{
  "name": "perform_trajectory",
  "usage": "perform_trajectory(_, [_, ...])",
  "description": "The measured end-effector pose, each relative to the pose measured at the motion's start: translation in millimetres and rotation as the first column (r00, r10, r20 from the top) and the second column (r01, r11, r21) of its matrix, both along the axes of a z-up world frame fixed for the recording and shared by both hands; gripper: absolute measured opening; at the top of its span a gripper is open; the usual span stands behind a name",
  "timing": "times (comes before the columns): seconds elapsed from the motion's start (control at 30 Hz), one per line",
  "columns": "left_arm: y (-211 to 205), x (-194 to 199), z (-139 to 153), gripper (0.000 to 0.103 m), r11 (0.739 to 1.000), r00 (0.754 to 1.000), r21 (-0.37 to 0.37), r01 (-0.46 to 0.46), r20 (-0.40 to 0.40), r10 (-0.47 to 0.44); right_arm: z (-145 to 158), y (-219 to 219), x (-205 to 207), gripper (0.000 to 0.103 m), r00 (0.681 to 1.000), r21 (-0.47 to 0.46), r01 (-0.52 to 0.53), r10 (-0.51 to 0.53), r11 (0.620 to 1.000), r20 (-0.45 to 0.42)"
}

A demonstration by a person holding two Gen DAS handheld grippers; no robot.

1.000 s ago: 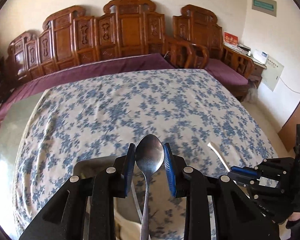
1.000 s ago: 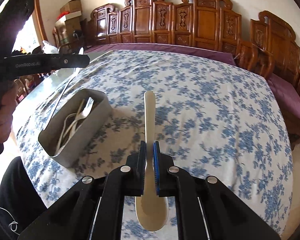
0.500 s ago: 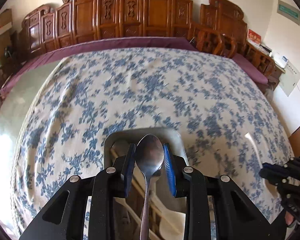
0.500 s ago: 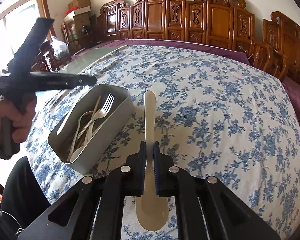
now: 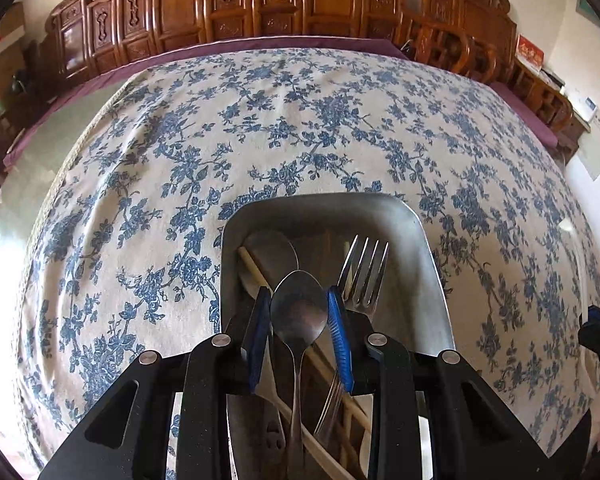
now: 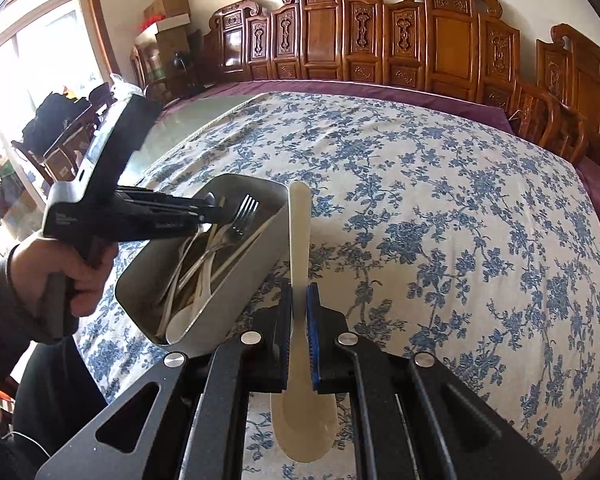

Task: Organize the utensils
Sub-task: 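Carry the metal spoon into the grey tray with the left tool and open, then lower the white plastic spoon into the grey tray with the right tool and open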

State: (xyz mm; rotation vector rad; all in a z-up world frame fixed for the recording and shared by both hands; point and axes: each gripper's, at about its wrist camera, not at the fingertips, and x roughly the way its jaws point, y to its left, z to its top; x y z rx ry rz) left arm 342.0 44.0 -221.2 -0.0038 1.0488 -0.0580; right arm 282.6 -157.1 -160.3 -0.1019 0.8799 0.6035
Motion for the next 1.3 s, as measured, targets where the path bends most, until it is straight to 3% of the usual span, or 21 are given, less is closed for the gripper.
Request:
perform_trajectory(0.23, [8.8,-10.4,11.5,0.028,1.0,1.0,0.004,0.002,0.016,-0.002,4.3,17.2,-0.4,0.009,1.0,-0.001,-0.018,0.018,1.0,0.003])
perform_trajectory(0.37, [16.7,-20.7,26.2,0.033,1.0,0.999,0.008,0.003,0.052,-0.004,7.3,32.0,0.5,0.009,1.0,0.011,-0.03,0.03,0.999,0.001])
perform_trajectory(0.7, [45.9,-46.1,60.5,0.033,1.0,0.991,0.013,-0.008,0.131,0.006,8.7,78.7,3.2,0.009,0.998,0.024,-0.063,0.063,0.998,-0.009])
perform_trajectory(1.3, [85.3,-68.7,68.5,0.034,0.998,0.986,-0.001,-0.057,0.155,0.057,-22.2,145.6,37.4,0.009,0.987,0.091,-0.011,0.025,0.996,-0.157])
